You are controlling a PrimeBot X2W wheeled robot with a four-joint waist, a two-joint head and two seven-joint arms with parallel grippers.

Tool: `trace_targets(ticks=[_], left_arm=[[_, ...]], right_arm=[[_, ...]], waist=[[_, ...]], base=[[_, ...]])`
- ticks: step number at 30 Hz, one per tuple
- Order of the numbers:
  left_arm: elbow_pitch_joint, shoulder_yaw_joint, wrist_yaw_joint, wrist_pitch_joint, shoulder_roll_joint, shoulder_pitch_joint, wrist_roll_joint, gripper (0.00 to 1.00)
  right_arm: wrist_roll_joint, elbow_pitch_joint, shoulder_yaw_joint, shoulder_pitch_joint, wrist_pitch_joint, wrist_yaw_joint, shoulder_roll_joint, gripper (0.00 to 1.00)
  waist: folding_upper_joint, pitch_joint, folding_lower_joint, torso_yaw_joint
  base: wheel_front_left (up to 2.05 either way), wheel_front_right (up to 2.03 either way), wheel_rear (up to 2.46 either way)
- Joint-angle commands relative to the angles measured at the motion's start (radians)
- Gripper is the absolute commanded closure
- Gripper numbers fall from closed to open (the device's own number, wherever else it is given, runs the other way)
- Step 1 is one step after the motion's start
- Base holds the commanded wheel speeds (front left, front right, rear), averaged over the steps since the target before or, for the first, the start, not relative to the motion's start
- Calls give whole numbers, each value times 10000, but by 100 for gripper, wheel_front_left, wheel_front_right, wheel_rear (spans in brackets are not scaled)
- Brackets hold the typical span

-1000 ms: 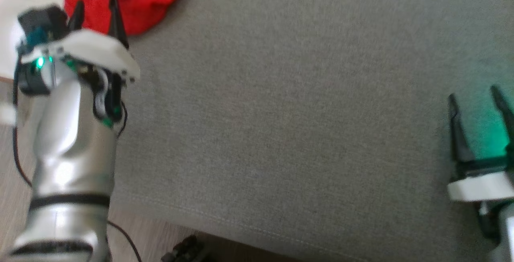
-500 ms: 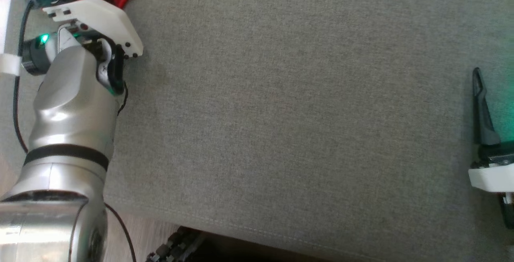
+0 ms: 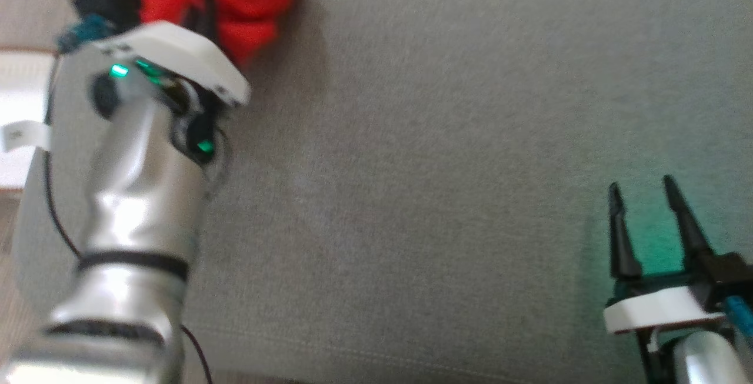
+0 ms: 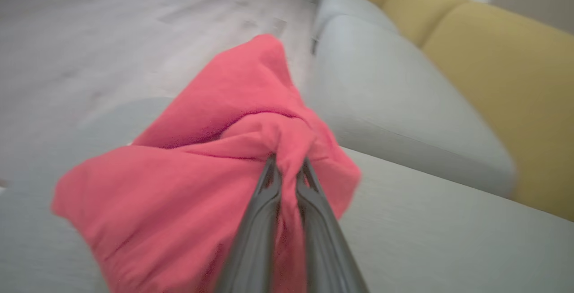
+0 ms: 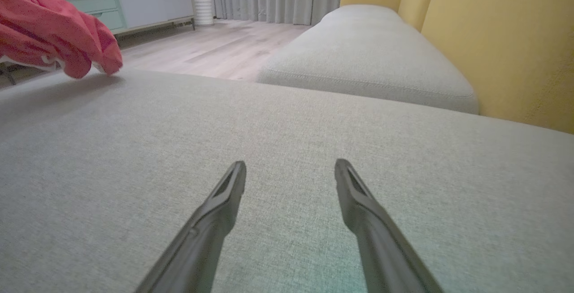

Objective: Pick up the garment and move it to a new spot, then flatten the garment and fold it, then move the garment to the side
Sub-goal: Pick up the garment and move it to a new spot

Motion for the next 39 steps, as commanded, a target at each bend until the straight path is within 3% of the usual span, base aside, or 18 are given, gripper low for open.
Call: trace_targets(ticks=[1,2,5,10,15,18,20,21,25,32,33,34,35,39], left_arm=[[-1667,-645,-54,871,225,709,-1299,100],[-1667,-645,-54,871,225,709,-1299,100],[-4509,-1770,-57,2446,193,2293,-3302,100],[-8796,-2593,62,4423,326,4964,-4694,100],[-12425,-3293,1099,5901,282,6922,-5981,100],[-13478,-3573,1844,6283,237,7573,-6717,100],[-13507,-3574,2327,6255,213,7747,-7069,100],[-13061,-3363,2871,5944,193,7694,-7463,100],[-11059,-2886,3793,4436,182,6710,-8118,100],[-6632,-2542,4699,1205,179,4303,-9125,100],[-6063,-2607,4731,854,179,4026,-9199,82],[-5510,-2712,4724,489,179,3762,-9129,52],[-4979,-2865,4674,133,179,3529,-8950,0],[-3446,-3713,4084,-750,181,2919,-7824,0]], right_arm=[[79,-19,364,91,-194,71,108,0],[79,-19,364,91,-194,71,108,0],[125,344,513,117,-279,71,236,0],[224,684,681,110,-328,71,308,0],[453,656,795,129,-335,71,321,0],[626,622,873,66,-336,71,322,0],[713,617,954,29,-337,71,323,0],[783,638,1024,-26,-337,71,323,0],[823,721,1166,-192,-337,71,324,0],[859,834,1442,-558,-338,71,324,0],[856,852,1460,-598,-338,71,324,0],[850,873,1466,-634,-338,71,324,0],[849,896,1465,-659,-338,71,324,0],[858,974,1406,-647,-338,71,324,0]], waist=[[0,-1263,0,-583],[0,-1263,0,-583],[0,-1685,0,-822],[0,-2004,0,-1243],[0,-2019,0,-1641],[0,-1881,0,-1867],[0,-1775,0,-1998],[0,-1658,0,-2109],[0,-1434,0,-2314],[0,-1100,0,-2740],[0,-1050,0,-2785],[0,-1007,0,-2820],[0,-986,0,-2841],[0,-988,0,-2855]], base=[[0,0,0],[0,0,0],[0,0,0],[0,0,0],[0,0,0],[0,0,0],[0,0,0],[0,0,0],[0,0,0],[0,0,0],[0,0,0],[0,0,0],[0,0,0],[0,0,0]])
